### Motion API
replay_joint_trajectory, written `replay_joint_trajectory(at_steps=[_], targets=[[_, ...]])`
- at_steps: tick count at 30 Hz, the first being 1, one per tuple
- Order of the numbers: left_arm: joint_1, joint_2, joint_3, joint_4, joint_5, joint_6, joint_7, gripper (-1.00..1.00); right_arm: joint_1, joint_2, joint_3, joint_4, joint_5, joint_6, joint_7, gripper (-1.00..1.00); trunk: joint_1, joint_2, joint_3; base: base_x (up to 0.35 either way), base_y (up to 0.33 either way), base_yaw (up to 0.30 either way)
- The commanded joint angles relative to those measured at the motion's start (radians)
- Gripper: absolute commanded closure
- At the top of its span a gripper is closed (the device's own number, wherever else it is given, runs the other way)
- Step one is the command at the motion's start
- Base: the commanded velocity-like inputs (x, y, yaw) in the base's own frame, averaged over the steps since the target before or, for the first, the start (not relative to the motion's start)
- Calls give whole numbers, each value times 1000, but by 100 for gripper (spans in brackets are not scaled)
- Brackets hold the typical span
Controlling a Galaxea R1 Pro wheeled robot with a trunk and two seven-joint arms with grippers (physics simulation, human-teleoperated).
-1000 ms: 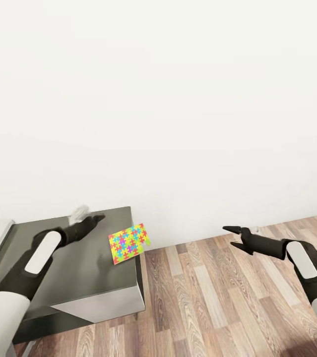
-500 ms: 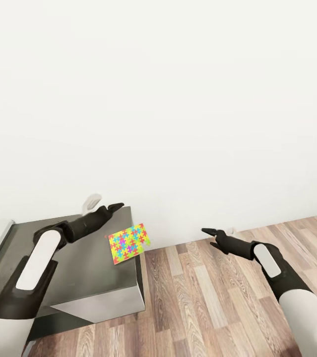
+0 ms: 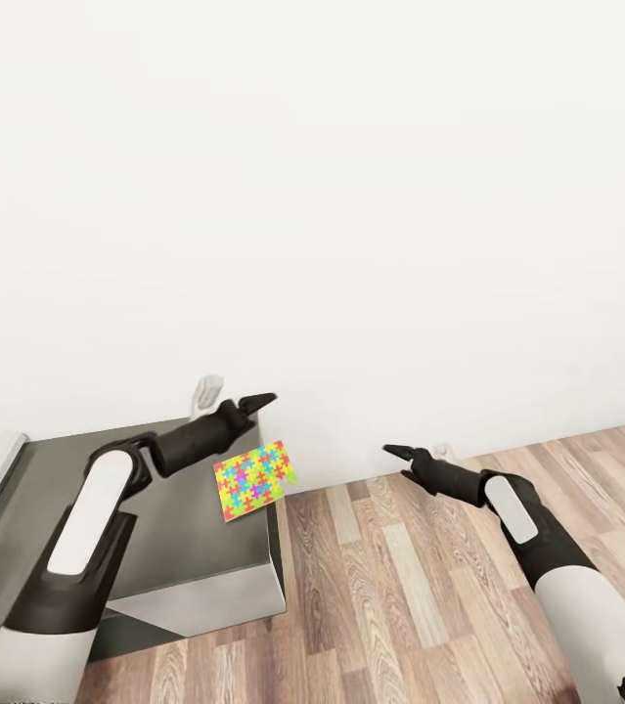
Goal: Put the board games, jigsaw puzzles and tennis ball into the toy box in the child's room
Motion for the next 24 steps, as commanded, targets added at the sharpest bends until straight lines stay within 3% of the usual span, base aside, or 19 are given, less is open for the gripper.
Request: replay_joint_trajectory(at_steps=[1,8,13,16,17,21,24], targets=[[-3,-1,-1,-2,17,7,14,-100,-1,2,1,-1,1,6,3,-100,1,-2,-2,0,0,0],[-9,-2,5,-6,36,28,29,-100,-3,5,9,-5,-2,13,7,-100,1,-2,-2,0,0,0],[-13,-3,25,-7,69,35,82,-100,-6,10,11,-6,-7,45,20,-100,1,-2,-2,0,0,0],[-16,-2,39,-8,127,42,137,-100,-6,24,11,-6,-7,61,43,-100,1,-2,-2,0,0,0],[-16,-2,39,-8,127,42,137,-100,-6,24,11,-6,-7,61,43,-100,1,-2,-2,0,0,0],[-23,1,47,-8,184,46,185,-100,-7,35,12,-6,-7,73,79,-100,1,-2,-2,0,0,0],[-25,2,49,-8,199,48,198,-100,-6,38,12,-6,-7,76,95,-100,1,-2,-2,0,0,0]])
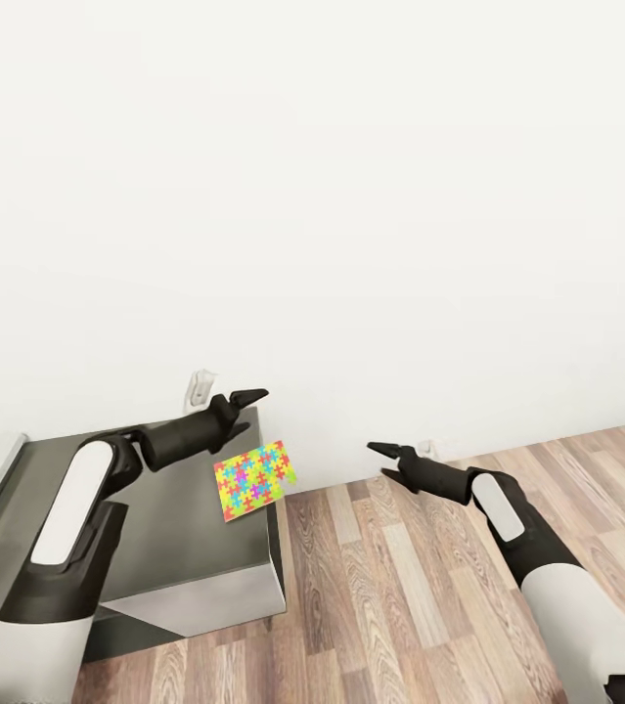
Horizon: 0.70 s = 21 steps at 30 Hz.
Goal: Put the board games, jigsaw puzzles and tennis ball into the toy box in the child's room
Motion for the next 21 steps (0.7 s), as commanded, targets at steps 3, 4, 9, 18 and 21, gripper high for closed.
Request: replay_joint_trajectory(at_steps=[3,4,9,18,21], targets=[[-2,1,1,-1,20,1,18,-100,-1,2,-1,0,0,7,13,-100,1,-2,-2,0,0,0],[-2,2,1,0,23,1,21,-100,-1,3,-1,0,0,7,18,-100,1,-2,-2,0,0,0],[0,5,5,0,31,1,27,-100,0,6,0,0,1,8,27,-100,1,-2,-2,0,0,0],[8,30,5,0,35,0,18,-100,1,7,1,0,4,5,32,-100,1,-2,-2,0,0,0],[12,38,5,-1,35,-1,7,-100,1,7,1,0,4,4,34,-100,1,-2,-2,0,0,0]])
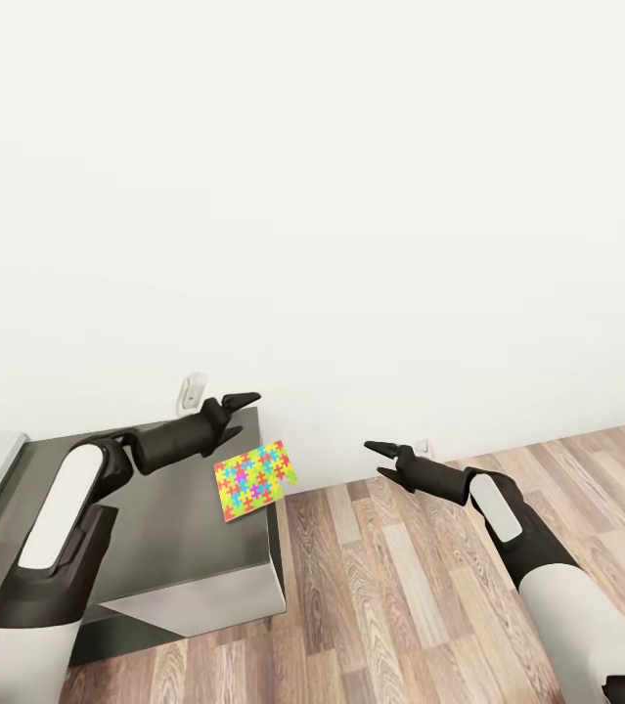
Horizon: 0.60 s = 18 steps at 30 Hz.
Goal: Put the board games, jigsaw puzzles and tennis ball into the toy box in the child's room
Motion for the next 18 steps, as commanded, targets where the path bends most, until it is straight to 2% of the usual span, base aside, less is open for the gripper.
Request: replay_joint_trajectory(at_steps=[1,18], targets=[[-1,1,-1,-1,11,0,10,-100,-1,0,-1,0,-1,5,2,-100,1,-2,-2,0,0,0],[11,9,0,0,10,-1,-15,-100,-1,0,-2,0,0,3,2,-100,1,-2,-2,0,0,0]])
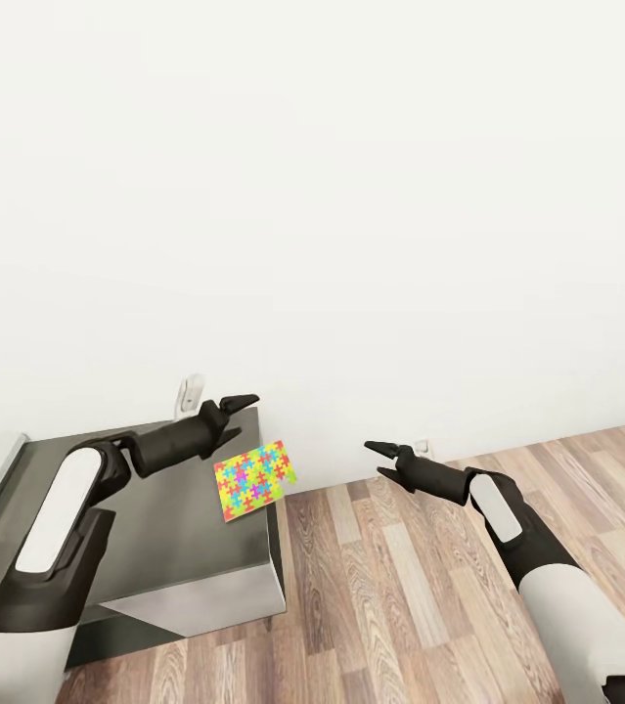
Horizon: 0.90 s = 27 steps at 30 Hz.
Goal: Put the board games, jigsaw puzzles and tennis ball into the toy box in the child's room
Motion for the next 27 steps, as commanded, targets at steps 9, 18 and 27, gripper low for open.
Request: replay_joint_trajectory(at_steps=[9,18,27], targets=[[1,1,0,-1,11,0,9,-100,-1,0,-1,1,0,6,2,-100,1,-2,-8,0,0,0],[1,1,1,-1,10,-1,4,-100,-2,0,-1,9,0,10,-1,-100,1,-2,-21,0,0,0],[1,0,0,-1,15,0,-18,-100,-6,1,-1,10,0,13,0,-100,1,-2,-35,0,0,0]])
